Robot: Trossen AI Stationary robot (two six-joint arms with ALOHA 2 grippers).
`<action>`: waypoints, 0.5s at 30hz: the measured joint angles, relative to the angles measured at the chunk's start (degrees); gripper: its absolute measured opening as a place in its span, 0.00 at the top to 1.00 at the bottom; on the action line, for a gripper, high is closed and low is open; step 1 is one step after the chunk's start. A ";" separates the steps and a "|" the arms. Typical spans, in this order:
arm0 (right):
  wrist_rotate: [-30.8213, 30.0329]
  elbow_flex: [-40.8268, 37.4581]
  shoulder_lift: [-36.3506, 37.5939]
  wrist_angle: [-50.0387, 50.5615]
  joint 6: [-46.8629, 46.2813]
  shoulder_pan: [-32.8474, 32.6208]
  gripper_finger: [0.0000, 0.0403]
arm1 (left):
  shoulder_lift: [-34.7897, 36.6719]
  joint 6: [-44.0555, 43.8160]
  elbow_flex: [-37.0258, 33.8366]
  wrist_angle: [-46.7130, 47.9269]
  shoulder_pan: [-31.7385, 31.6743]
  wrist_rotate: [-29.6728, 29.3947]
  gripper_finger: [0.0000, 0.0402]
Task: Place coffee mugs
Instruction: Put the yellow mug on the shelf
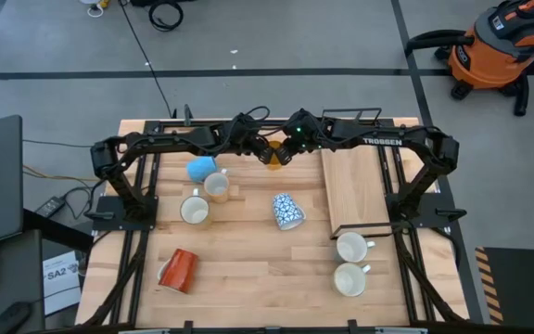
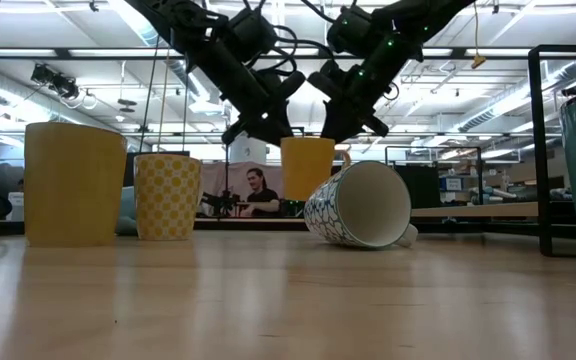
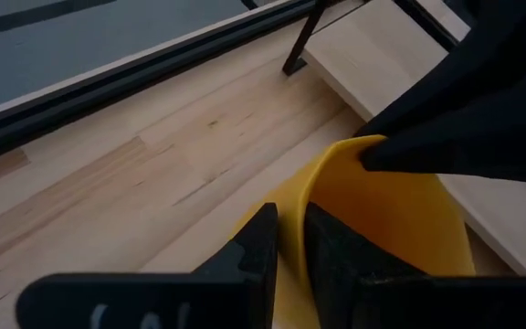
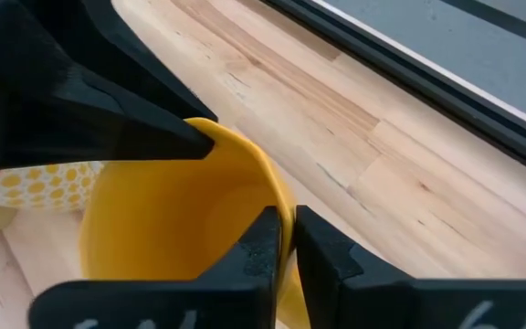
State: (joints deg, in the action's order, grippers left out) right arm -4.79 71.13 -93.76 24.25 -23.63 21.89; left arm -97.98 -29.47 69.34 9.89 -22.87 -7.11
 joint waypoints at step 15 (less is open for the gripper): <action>0.63 -0.02 -0.02 -0.20 1.37 0.93 0.95 | 0.03 -0.18 -0.02 -0.40 0.00 -0.18 0.86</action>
State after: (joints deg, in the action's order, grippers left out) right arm -4.15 71.11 -93.78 24.05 -22.26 22.82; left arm -97.95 -29.65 69.32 9.49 -22.87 -7.29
